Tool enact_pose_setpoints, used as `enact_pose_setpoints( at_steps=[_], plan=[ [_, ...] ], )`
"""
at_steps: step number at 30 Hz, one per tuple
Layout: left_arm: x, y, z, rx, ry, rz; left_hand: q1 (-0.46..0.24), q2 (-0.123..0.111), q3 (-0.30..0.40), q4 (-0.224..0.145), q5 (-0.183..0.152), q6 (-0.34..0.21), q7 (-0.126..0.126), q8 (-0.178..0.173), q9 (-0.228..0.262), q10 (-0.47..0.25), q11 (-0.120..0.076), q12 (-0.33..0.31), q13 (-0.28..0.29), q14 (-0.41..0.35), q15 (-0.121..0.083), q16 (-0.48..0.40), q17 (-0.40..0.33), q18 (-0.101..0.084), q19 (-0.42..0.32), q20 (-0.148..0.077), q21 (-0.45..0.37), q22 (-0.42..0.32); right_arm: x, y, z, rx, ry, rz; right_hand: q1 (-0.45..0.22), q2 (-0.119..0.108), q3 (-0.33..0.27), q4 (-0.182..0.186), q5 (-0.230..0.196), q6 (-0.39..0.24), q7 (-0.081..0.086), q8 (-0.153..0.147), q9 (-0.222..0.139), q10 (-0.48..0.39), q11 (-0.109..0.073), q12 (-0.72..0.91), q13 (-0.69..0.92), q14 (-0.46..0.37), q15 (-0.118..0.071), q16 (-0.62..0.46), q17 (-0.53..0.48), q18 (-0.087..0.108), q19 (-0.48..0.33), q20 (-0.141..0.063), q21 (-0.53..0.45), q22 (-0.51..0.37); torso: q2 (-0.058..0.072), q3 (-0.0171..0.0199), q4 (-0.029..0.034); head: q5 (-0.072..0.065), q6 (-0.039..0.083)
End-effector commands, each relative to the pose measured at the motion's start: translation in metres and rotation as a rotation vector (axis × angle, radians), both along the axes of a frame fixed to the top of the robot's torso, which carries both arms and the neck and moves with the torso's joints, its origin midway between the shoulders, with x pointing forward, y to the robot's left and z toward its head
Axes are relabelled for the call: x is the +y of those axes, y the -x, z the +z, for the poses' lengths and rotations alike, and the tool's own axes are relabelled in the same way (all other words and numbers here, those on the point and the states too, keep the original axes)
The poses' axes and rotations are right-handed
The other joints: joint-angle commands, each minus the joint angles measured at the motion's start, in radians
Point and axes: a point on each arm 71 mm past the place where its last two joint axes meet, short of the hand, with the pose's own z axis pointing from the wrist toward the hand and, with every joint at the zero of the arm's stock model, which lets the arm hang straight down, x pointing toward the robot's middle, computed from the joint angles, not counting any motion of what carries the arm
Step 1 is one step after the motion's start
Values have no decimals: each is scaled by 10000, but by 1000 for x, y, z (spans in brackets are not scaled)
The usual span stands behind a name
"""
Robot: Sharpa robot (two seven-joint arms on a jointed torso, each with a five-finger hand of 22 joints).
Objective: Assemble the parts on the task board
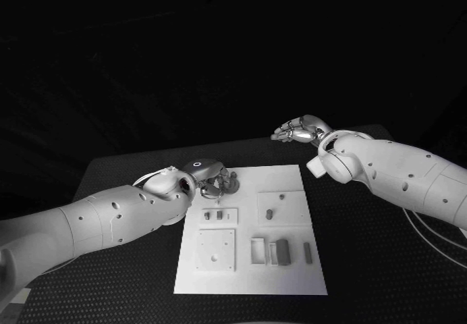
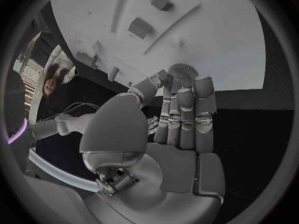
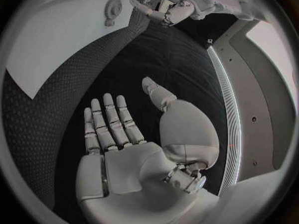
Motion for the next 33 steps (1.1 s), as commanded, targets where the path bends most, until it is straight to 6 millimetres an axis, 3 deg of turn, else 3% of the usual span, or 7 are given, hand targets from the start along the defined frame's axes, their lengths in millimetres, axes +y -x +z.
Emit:
enact_pose_setpoints(
  at_steps=[1, 7, 12, 33],
  plan=[
    [5, 2, -1, 520, -14, -58, 76, 94, 74, -4, 69, 80, -5, 29, 9, 68, 16, 40, 19, 51, -37, 28, -11, 1074, 42, -28, 52, 207, 0, 1, 0, -22, -12, 125, -63, 66, -37, 41, -19, -91, 503, 52, -13, 5, 48, 66, -18, -93, 4, 52, -13, -17, -51, 32, -59, 18, 2, -2, 5, -5, 15],
    [20, 5, -2, 793, -190, 109, 75, 91, 77, -8, 67, 83, -6, 25, 11, 71, 15, 36, 19, 47, -39, 23, -15, 1071, 44, -31, 54, 208, -2, 1, 0, -22, -4, 101, -62, 66, -38, 41, -19, -91, 503, 54, -15, 5, 48, 67, -22, -93, 4, 54, -14, -16, -51, 33, -62, 21, -2, 3, 5, -9, 8],
    [25, 7, -2, 876, -238, 165, 74, 92, 81, -10, 66, 86, -7, 21, 12, 75, 13, 31, 20, 43, -41, 17, -19, 1067, 46, -34, 57, 209, -2, 1, 0, -19, -1, 95, -62, 65, -39, 40, -19, -91, 503, 56, -17, 6, 48, 69, -25, -94, 4, 56, -15, -15, -51, 33, -64, 23, 15, -17, 14, -25, -4],
    [20, 6, -5, 885, -433, 48, 79, 103, 92, -12, 66, 91, -9, 16, 15, 82, 10, 25, 22, 36, -44, 8, -24, 1063, 46, -38, 59, 211, -1, 1, 0, -12, -8, 112, -61, 68, -41, 40, -19, -94, 503, 67, -30, 6, 48, 78, -48, -97, 4, 65, -22, -7, -48, 38, -79, 40, 17, 13, -16, 32, -26]
  ],
)
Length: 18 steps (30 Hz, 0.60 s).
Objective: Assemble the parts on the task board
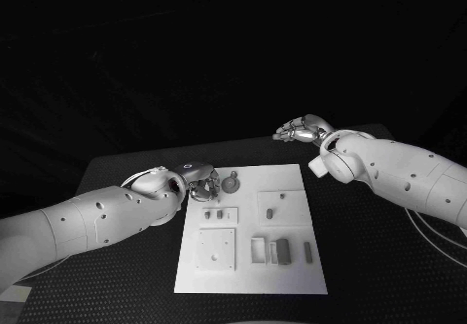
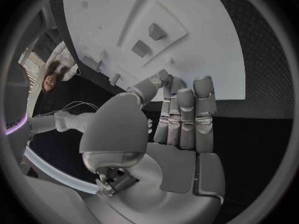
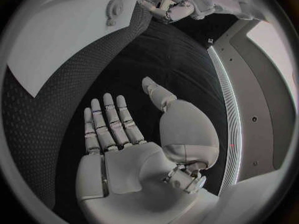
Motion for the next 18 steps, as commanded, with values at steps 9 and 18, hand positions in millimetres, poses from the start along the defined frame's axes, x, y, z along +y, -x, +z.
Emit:
enact_pose_setpoints(
  at_steps=[9, 18],
  plan=[
    [-6, 3, -8, 319, -344, -284, -17, 129, 58, -5, 54, 81, -27, 30, 12, 98, 10, 27, 20, 15, -33, 13, -18, 1057, 28, -61, 61, 208, 2, 0, 0, -19, -22, 151, -61, 68, -42, 40, -19, -95, 503, 71, -16, 6, 48, 40, -24, -99, 4, 67, -18, -5, -47, 39, -44, 18, 3, 10, -9, -4, -32],
    [-4, 4, -10, 380, -469, -267, -21, 134, 60, -6, 51, 88, -29, 26, 15, 111, 8, 25, 24, 12, -35, 9, -20, 1052, 26, -64, 65, 210, 2, 1, 0, -16, -22, 155, -60, 70, -42, 40, -19, -96, 503, 74, -19, 7, 48, 43, -30, -99, 4, 70, -20, -3, -46, 40, -48, 22, 1, 5, 1, -4, -42]
  ],
)
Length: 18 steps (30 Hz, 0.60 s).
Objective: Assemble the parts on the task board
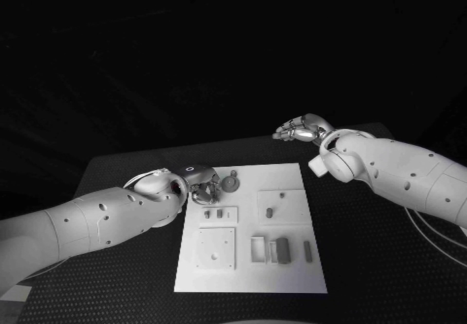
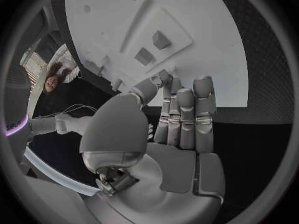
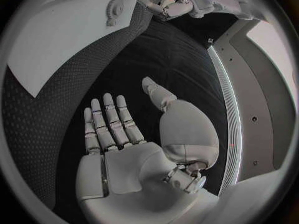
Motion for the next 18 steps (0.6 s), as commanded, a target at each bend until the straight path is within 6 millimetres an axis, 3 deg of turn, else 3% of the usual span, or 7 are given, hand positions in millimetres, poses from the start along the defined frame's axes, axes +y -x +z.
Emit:
enact_pose_setpoints(
  at_steps=[1, 18],
  plan=[
    [0, 1, -2, 88, -213, -96, 9, 85, 65, -4, 32, 58, 4, 31, 20, 73, -29, 67, 10, -1, -54, 10, -12, 1050, 25, -66, 65, 213, 2, 0, 0, -22, -21, 151, -60, 70, -42, 40, -19, -96, 503, 25, -10, 7, 48, 43, -10, -99, 4, 70, -11, -3, -46, 40, -48, 14, -2, -2, 7, 0, -10],
    [-3, 2, -8, 175, -335, -120, 5, 91, 68, -7, 38, 66, 2, 23, 26, 88, -33, 59, 15, -1, -58, 9, -14, 1042, 25, -73, 73, 217, 3, 0, 0, -24, -26, 161, -60, 72, -43, 39, -19, -98, 503, 30, -16, 6, 48, 47, -21, -101, 4, 75, -15, 1, -43, 42, -56, 23, 6, -2, -10, 10, -19]
  ],
)
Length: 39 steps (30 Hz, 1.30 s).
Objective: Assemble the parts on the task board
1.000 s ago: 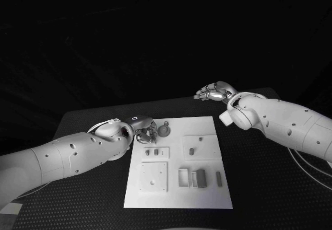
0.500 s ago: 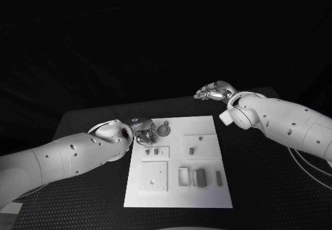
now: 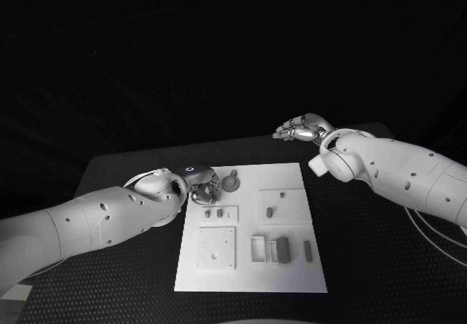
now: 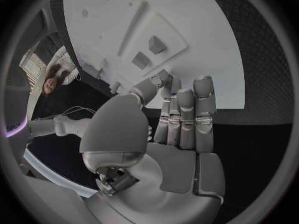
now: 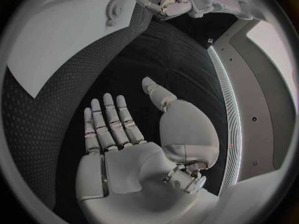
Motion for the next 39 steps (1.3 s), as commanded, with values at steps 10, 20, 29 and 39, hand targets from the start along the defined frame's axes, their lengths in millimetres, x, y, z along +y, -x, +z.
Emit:
enact_pose_setpoints(
  at_steps=[10, 20, 29, 39],
  plan=[
    [-5, 3, -6, 163, -116, -124, 1, 102, 85, 5, 42, 97, 8, 64, -3, 70, -8, 11, 14, 1, -64, 9, -16, 1036, 11, -93, 39, 220, 2, 0, 0, -20, -20, 147, -61, 74, -44, 40, -19, -99, 504, 33, -20, 7, 48, 50, -20, -74, -23, 37, -18, 3, -43, 43, -60, 18, 1, 7, 2, -24, -13],
    [-7, 1, -7, 112, -274, -126, 3, 108, 88, 3, 44, 95, 8, 59, -1, 72, -8, 7, 15, 0, -65, 8, -17, 1034, 12, -96, 42, 221, 2, 0, 0, -20, -19, 145, -62, 75, -44, 41, -19, -99, 503, 36, -22, 7, 48, 52, -24, -75, -22, 39, -20, 4, -42, 44, -64, 22, -1, 1, 1, -7, -5],
    [-8, -1, -15, 269, -456, -130, 12, 116, 95, -5, 46, 99, 7, 54, 2, 78, -11, 1, 18, 2, -68, 9, -18, 1032, 14, -103, 48, 223, 2, 0, 0, -18, -23, 161, -66, 75, -47, 44, -19, -100, 504, 38, -26, 7, 48, 55, -29, -76, -22, 40, -22, 6, -41, 46, -68, 26, 9, 1, -9, -14, -3],
    [-10, 0, -18, 348, -503, -217, 13, 122, 96, -11, 46, 106, 4, 51, 7, 90, -14, 0, 22, 6, -71, 11, -18, 1029, 17, -107, 55, 224, 2, 0, 0, -3, -21, 175, -68, 78, -47, 46, -19, -101, 504, 41, -29, 8, 48, 58, -35, -78, -22, 43, -24, 8, -41, 47, -73, 30, 0, -3, -2, -46, -32]
  ],
)
